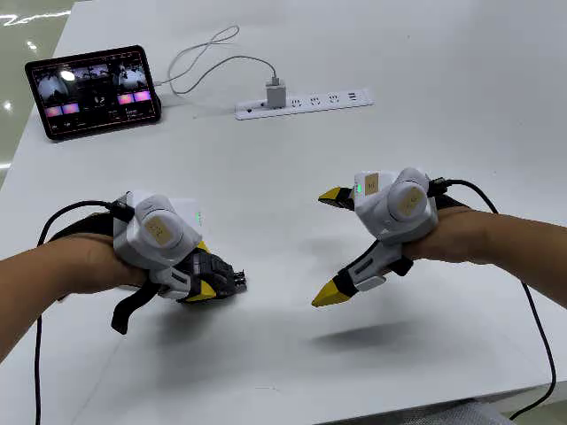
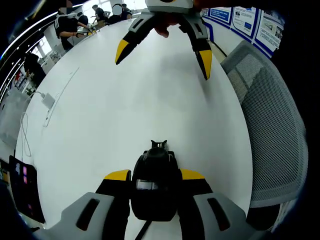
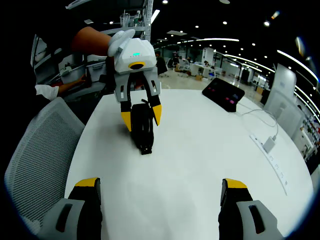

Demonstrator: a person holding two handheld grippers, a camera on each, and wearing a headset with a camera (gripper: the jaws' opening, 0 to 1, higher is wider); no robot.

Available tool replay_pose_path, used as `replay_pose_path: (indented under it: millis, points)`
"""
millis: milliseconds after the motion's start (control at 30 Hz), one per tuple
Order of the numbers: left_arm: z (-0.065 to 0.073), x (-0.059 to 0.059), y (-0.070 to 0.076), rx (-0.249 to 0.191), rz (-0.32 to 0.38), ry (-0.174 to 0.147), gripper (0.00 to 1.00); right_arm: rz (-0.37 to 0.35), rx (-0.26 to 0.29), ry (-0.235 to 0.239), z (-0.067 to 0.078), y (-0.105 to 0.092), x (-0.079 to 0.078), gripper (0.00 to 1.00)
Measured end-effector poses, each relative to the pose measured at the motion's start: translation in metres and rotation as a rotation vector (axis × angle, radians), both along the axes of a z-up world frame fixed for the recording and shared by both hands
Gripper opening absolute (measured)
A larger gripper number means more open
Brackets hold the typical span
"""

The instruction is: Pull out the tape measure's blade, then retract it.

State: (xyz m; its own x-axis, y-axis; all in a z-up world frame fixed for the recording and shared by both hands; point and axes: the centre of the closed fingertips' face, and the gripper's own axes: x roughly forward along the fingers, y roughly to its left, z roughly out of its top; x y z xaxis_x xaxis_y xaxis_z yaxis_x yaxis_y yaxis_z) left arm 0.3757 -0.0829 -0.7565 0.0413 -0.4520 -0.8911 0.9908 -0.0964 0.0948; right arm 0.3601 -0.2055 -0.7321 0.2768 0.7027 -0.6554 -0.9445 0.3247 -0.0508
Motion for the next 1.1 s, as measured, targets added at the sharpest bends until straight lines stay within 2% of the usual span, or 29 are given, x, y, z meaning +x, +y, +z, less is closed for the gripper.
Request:
replay_pose_path:
  millis: [267,367,567,633,700,767,900,1033,1100]
  points:
    - [0.002,-0.002,0.0,-0.023,0.006,0.018,0.31,0.015,0.002,0.011,-0.009,0.012,0.003,0.94]
    - [0.001,-0.003,-0.001,-0.026,0.016,0.014,0.31,0.026,0.004,0.016,-0.012,0.019,0.004,0.93]
    - [0.0,-0.002,-0.001,-0.011,0.016,0.006,0.31,0.04,-0.003,0.02,-0.02,0.036,0.008,0.89]
    - [0.0,-0.002,-0.001,-0.003,0.015,0.006,0.31,0.065,-0.012,0.026,-0.025,0.042,0.005,0.84]
    - [0.0,-0.002,-0.001,0.002,0.017,0.008,0.31,0.079,-0.026,0.013,-0.028,0.046,0.005,0.84]
    - [-0.001,-0.001,-0.001,0.011,0.017,0.012,0.31,0.08,-0.024,0.02,-0.03,0.052,0.006,0.84]
    - [-0.002,-0.001,-0.001,0.026,0.011,0.001,0.31,0.093,-0.027,0.011,-0.034,0.061,0.009,0.82]
    - [-0.002,-0.001,-0.001,0.026,0.015,0.004,0.31,0.096,-0.007,0.025,-0.036,0.068,0.012,0.73]
    - [-0.002,-0.001,-0.001,0.031,0.012,0.003,0.31,0.102,-0.013,0.017,-0.038,0.071,0.013,0.68]
